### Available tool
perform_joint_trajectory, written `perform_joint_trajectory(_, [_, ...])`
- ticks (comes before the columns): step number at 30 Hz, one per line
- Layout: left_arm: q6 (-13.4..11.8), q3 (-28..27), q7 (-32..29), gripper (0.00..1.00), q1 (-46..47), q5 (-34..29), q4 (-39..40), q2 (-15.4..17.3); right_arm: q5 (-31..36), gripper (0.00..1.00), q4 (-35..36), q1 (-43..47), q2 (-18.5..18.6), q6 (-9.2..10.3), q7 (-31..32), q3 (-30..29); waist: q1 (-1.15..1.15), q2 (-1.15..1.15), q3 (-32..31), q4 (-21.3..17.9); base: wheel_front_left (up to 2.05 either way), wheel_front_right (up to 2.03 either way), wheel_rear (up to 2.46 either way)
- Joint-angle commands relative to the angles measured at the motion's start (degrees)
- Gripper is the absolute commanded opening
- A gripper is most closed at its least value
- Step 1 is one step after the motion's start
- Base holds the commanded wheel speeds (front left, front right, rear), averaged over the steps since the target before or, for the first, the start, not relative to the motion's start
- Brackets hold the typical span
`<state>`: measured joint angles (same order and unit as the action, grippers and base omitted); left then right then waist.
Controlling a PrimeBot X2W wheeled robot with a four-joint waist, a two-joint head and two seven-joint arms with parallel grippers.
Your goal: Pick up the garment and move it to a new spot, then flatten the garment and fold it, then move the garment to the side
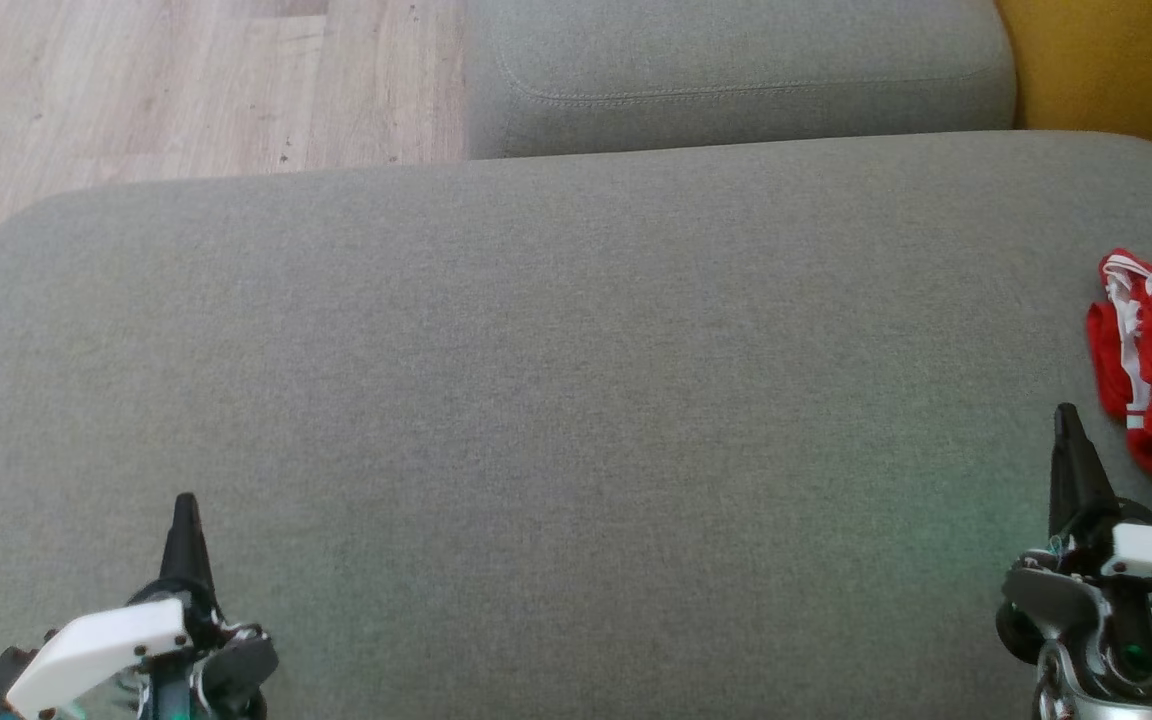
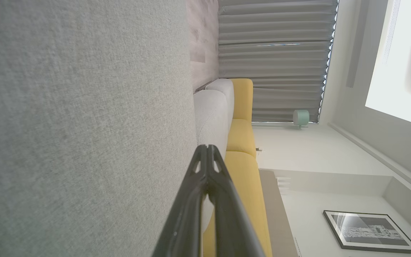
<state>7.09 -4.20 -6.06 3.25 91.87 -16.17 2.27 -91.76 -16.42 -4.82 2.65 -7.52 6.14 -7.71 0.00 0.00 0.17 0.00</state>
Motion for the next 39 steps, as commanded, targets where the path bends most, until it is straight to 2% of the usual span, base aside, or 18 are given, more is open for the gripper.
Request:
perform_joint_trajectory(1, [0.4, -2.3, -0.4, 0.0, 2.9, 0.3, 2.1, 0.6, -0.4, 0.0, 2.4, -1.4, 0.2, 0.03, 0.4, 1.2, 0.0, 0.0, 0.0, 0.0, 0.0, 0.0, 0.0])
perform_joint_trajectory(39, [0.4, -2.3, -0.4, 0.0, 2.9, 0.3, 2.1, 0.6, -0.4, 0.0, 2.4, -1.4, 0.2, 0.03, 0.3, 1.2, 0.0, 0.0, 0.0, 0.0, 0.0, 0.0, 0.0])
